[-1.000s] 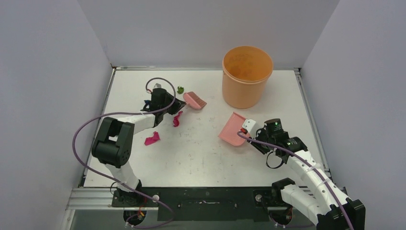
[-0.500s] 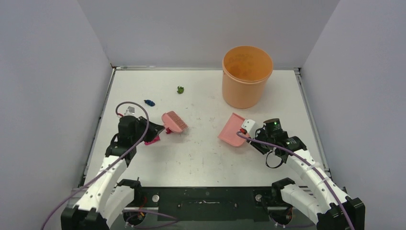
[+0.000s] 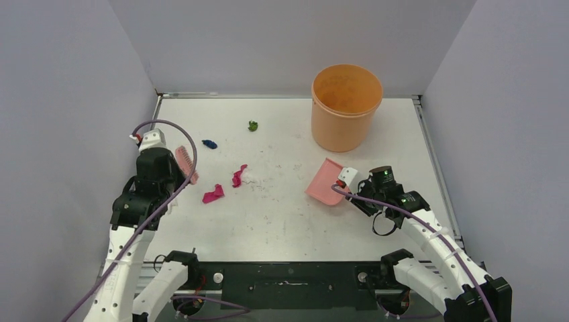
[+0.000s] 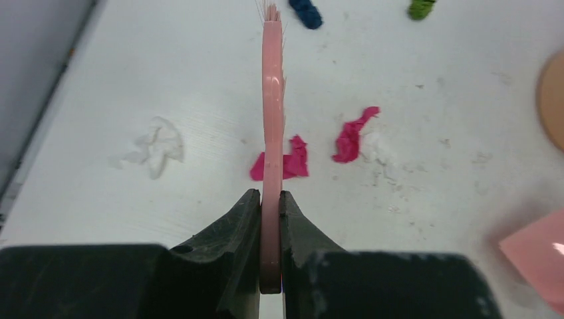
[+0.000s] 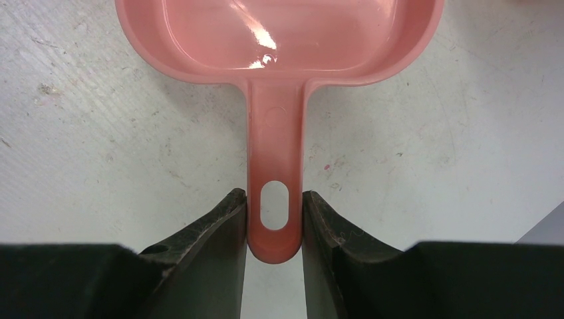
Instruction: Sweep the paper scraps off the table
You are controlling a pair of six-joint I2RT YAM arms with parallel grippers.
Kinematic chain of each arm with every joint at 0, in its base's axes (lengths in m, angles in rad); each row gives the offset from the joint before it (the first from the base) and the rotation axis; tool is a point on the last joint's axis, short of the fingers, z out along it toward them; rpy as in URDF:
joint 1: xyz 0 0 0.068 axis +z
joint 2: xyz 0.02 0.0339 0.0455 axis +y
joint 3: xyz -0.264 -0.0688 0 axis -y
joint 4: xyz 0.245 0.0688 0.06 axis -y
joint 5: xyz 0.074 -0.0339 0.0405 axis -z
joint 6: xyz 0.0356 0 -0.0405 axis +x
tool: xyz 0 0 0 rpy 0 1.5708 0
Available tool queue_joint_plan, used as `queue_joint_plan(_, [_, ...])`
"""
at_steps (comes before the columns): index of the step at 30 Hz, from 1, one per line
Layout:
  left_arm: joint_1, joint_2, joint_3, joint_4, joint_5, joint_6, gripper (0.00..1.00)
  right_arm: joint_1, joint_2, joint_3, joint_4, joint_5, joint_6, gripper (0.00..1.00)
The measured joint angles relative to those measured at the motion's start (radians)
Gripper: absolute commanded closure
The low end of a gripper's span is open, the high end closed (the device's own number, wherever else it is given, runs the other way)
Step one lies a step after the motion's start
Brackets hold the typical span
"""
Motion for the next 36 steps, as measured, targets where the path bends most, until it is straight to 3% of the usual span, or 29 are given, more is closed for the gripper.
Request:
queue_joint_plan(5, [-0.064, 0.079, 0.042, -0.094, -0.208, 0.113, 1.00, 0.004, 0.000, 0.000, 0.000, 0.000, 0.000, 0.95])
queue_joint_plan(17, [-0.177, 0.467, 0.055, -0.166, -0.657, 0.216, 1.00, 0.005, 0.000, 0.000, 0.000, 0.000, 0.000, 0.95])
queue_joint_plan(30, [-0.205, 0.717, 0.040, -0.162, -0.660, 0.249, 1.00, 0.015, -0.011, -0.003, -0.002, -0.013, -0.008, 0.95])
queue_joint_plan(36, [-0.202, 0.797, 0.045, -0.175, -0.570, 0.214, 1.00, 0.044, 0.108, 0.045, -0.045, -0.015, -0.038, 0.95])
